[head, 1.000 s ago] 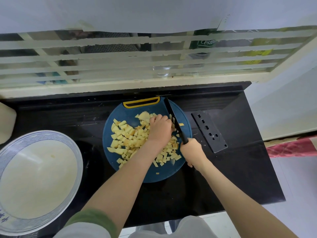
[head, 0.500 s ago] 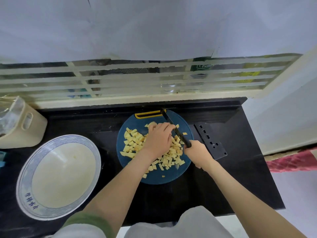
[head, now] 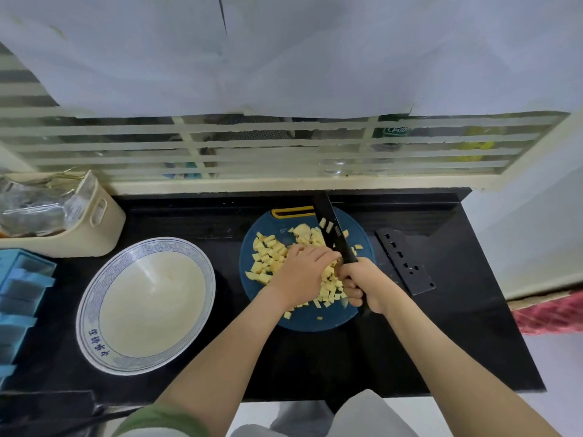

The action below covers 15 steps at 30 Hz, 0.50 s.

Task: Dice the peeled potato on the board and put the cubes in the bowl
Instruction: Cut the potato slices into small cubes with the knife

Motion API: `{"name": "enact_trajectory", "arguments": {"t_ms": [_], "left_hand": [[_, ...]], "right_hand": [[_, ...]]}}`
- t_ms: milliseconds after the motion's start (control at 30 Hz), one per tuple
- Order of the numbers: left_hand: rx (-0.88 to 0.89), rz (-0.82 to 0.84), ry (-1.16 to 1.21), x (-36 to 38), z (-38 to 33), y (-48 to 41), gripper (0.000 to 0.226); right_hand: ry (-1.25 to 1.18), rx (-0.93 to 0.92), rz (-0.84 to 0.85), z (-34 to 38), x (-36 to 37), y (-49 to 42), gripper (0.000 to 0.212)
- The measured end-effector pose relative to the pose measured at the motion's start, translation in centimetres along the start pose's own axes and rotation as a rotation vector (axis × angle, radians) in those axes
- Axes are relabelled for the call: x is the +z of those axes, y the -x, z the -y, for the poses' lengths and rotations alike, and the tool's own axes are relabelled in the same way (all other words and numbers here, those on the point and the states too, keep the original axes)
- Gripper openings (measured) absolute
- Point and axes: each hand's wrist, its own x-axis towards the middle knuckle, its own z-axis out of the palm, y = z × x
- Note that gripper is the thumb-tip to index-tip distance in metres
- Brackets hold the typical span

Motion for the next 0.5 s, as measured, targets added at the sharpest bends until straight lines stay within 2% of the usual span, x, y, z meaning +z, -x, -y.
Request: {"name": "enact_trajectory", "arguments": {"t_ms": [133, 233, 300, 367, 433, 500], "left_hand": [[0.009, 0.123, -0.072, -0.1, 1.0, 1.2, 0.042], [-0.089, 0.182, -0.139, -0.2, 1.7, 1.5, 0.044], [-0.153, 0.140, -0.120, -0.7, 2.1, 1.2, 0.049], [-0.153, 0.018, -0.121, -1.1, 2.2, 0.8, 0.051], [-0.143, -0.102, -0.088, -1.6, 2.1, 0.3, 0.044], [-0.107, -0.089, -0.060, -1.9, 1.9, -0.1, 0.036]], "right_hand": [[-0.049, 0.008, 0.012, -0.6, 0.7, -0.2, 0.020], [0.082, 0.009, -0.067, -1.0, 0.7, -0.4, 0.010], [0.312, -0.039, -0.162, -1.1, 0.6, -0.4, 0.004], [0.655, -0.144, -0.273, -1.2, 0.3, -0.5, 0.009], [0.960, -0.216, -0.364, -1.2, 0.1, -0.1, 0.015], [1.205, -0.266, -0.435, -1.2, -0.1, 0.5, 0.011]]}}
